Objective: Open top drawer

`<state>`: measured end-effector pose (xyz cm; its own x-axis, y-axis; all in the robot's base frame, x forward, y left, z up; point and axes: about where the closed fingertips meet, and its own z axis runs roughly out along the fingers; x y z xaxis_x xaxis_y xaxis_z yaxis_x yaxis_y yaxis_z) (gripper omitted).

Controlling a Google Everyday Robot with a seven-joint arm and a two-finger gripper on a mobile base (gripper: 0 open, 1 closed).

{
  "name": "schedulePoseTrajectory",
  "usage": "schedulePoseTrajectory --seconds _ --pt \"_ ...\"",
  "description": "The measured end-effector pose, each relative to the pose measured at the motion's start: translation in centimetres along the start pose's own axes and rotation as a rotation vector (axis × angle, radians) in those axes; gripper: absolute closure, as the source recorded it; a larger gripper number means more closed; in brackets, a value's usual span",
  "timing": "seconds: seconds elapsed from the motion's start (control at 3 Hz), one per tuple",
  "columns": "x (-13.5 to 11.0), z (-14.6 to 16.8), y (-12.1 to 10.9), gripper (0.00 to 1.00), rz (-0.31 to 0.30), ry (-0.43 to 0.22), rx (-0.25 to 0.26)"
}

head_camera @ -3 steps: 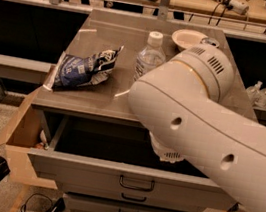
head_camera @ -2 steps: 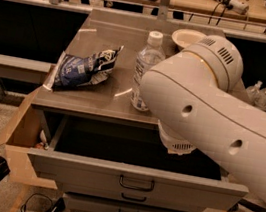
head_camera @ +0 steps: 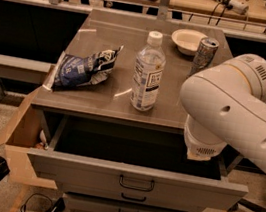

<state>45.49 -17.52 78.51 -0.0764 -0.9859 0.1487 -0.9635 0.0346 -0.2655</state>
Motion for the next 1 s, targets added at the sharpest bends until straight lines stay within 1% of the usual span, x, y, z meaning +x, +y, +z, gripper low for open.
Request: schedulePoseTrajectory --seconds 0.33,0.67,1.0 --pt "1.4 2.3 0.3 1.00 0.041 -0.042 -0.022" --pt "2.1 5.3 1.4 1.00 0.072 -0.099 -0.054" --pt "2.1 7.9 2.4 1.00 0.089 -0.160 -0.079"
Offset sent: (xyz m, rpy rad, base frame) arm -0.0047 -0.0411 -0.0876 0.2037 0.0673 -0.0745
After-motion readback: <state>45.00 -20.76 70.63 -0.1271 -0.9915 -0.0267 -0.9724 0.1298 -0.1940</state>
